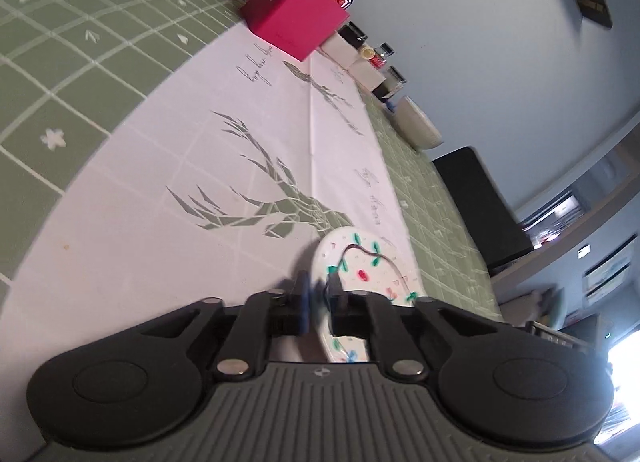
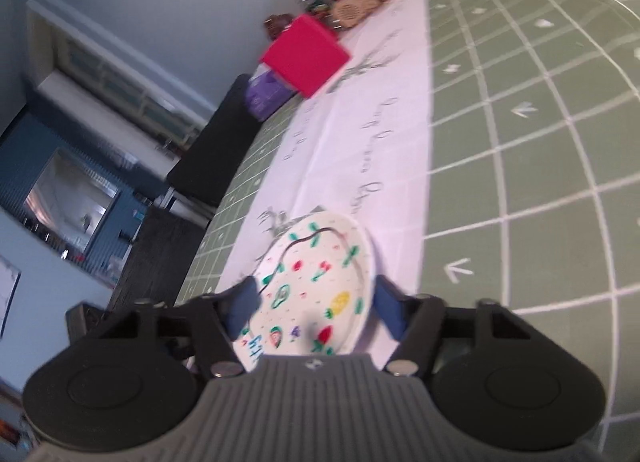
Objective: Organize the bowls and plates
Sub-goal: 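Carry the painted plate with both grippers along the table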
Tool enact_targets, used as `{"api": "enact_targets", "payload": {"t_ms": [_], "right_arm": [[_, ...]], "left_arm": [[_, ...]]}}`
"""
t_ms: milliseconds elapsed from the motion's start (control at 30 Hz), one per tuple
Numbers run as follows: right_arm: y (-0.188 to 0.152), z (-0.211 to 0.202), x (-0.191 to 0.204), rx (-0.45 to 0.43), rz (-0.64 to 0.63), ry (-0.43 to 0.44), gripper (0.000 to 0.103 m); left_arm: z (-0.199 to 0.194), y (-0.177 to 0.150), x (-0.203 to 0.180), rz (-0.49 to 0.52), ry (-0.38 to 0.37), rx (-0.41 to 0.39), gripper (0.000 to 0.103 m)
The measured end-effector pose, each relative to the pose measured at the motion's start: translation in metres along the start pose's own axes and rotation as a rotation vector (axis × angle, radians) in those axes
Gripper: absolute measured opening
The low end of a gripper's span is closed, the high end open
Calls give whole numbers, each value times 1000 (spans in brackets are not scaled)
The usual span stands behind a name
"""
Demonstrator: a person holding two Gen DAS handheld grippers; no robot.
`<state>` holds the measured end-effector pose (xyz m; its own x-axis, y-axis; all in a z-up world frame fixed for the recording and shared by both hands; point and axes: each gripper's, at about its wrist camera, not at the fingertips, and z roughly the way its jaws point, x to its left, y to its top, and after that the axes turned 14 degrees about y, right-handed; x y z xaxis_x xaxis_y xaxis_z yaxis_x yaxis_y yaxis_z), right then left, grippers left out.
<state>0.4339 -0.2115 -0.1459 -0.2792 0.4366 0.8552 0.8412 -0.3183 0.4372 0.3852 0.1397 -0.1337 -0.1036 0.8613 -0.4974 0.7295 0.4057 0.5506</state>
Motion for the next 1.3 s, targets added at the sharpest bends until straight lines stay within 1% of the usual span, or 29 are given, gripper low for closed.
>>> {"api": "enact_targets", "payload": {"t_ms": [33,67,100,200,233,300,433,633,700,767,933,1067,1200,1300], "right_arm": [[1,-2,-5,-7,29,-21,23],[1,-3,-9,-11,48,-30,6],[1,-4,-11,-16,52,-28,3],[0,-1,0,-5,-2,-70,4],[0,-1,1,-4,1,-73,4],[0,-1,-1,-6,18,-59,3],[-2,-3,5,-9,21,-53,4],[-6,-12,9,-32,64,-70,3],[-8,-15,12,-25,68,-81,3],[-10,-19,17,-21,66,-90,3],[-10,-34,41,-46,59,-88,3],[-11,-54,64,-65,70,-65,3],[-17,-78,91,-84,73,-77,3],[-23,-95,110,-92,72,-91,3]], "left_arm": [[-1,-1,-4,20,17,-10,9],[-3,-3,-8,38,34,-20,9],[-3,-4,-11,46,47,-27,9],[-5,-5,-12,42,60,-29,9],[-6,-4,-10,36,58,-25,9],[-7,-2,-7,27,55,-16,9],[-17,-2,-15,64,65,-55,9],[-12,-3,-14,23,67,19,10],[-14,-3,-15,15,64,32,10],[-20,-2,-19,34,66,30,10],[-41,4,-33,43,61,20,10],[-59,9,-48,38,69,39,11],[-84,11,-68,64,70,45,11],[-101,12,-82,83,74,74,11]]}}
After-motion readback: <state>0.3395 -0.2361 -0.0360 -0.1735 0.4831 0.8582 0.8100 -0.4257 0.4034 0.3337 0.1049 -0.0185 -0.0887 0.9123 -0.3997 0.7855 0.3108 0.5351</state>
